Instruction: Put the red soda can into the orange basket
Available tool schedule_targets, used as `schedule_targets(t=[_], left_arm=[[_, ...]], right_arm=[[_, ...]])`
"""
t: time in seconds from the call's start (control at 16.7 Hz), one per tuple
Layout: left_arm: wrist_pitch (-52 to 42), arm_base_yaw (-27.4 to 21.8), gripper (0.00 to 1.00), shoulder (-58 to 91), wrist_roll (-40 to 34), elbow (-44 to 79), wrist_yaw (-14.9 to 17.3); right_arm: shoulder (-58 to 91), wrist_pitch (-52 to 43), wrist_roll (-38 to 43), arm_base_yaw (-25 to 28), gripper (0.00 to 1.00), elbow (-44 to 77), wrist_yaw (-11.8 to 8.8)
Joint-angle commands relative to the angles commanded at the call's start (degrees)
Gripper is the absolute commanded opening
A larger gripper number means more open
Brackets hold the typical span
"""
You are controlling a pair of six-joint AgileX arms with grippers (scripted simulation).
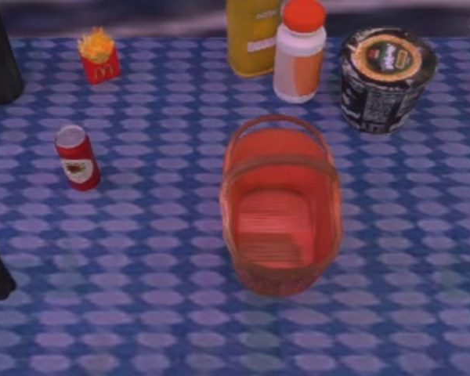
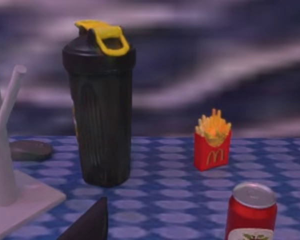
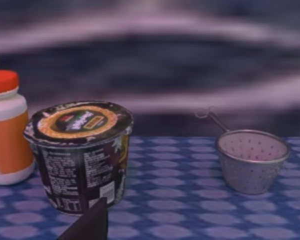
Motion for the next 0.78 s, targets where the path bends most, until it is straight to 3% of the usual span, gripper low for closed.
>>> schedule_targets(t=[0.36,0.78], left_arm=[[-3.69,-0.9,1.0,5.9,2.02,5.83,0.52],[-21.85,-3.26,1.0,37.41,11.89,34.22,1.04]], right_arm=[[0.0,0.0,0.0,0.0,1.0,0.0,0.0],[0.0,0.0,0.0,0.0,1.0,0.0,0.0]])
